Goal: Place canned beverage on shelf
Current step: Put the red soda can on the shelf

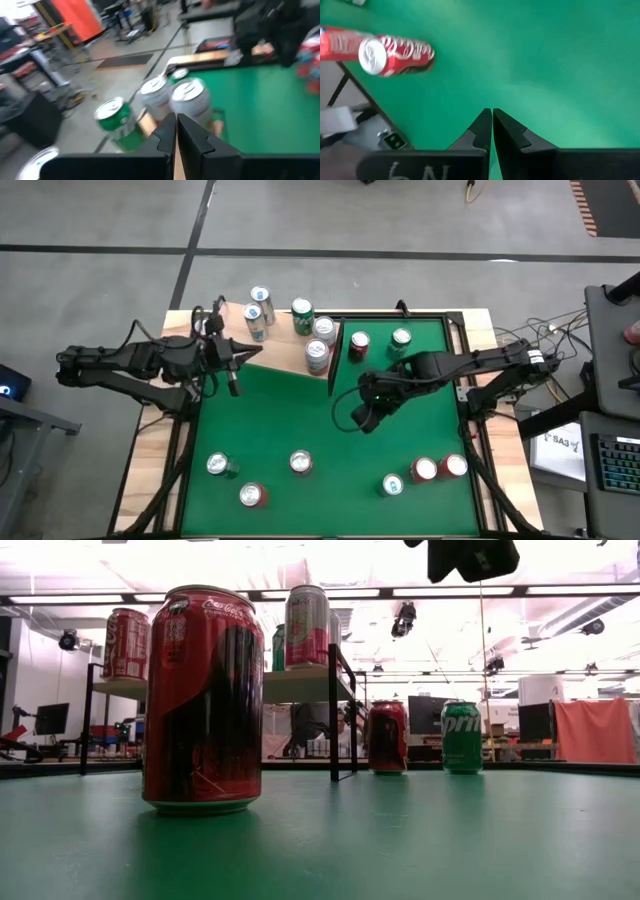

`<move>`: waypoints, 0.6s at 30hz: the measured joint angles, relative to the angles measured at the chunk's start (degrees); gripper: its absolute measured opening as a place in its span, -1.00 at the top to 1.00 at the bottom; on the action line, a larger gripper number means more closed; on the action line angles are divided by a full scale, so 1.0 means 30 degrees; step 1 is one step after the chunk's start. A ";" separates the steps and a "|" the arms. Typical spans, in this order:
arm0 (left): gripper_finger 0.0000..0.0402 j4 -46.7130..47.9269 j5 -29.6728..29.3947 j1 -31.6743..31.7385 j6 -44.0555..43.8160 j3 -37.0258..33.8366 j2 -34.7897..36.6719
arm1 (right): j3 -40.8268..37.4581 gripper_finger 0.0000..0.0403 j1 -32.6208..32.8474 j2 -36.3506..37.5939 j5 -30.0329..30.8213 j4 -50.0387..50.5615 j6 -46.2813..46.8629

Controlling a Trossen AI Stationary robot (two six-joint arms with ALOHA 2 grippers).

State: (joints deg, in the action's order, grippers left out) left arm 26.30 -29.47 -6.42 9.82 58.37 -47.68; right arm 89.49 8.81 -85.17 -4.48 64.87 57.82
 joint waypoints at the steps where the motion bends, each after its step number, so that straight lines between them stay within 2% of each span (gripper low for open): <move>1: 1.00 -0.0184 0.0500 -0.0031 -0.0082 0.0000 0.0078 | 0.0000 0.96 0.0148 -0.0014 -0.0178 0.0076 0.0340; 5: 1.00 -0.0961 0.2164 -0.0341 -0.0370 -0.0007 0.0219 | 0.0000 0.96 0.0800 -0.0028 -0.0674 0.1219 0.1625; 10: 1.00 -0.1480 0.2195 -0.0918 -0.0482 -0.0131 0.0111 | 0.0000 0.96 0.1748 -0.0028 -0.1030 0.2907 0.2729; 18: 1.00 -0.1499 0.2192 -0.1292 -0.1092 -0.0138 -0.0218 | 0.0000 0.96 0.4330 -0.0028 -0.1017 0.3394 -0.2721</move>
State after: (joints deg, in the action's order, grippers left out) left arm 21.80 -22.90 -10.30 6.54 57.95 -48.34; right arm 89.49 21.80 -85.25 -7.53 75.05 49.65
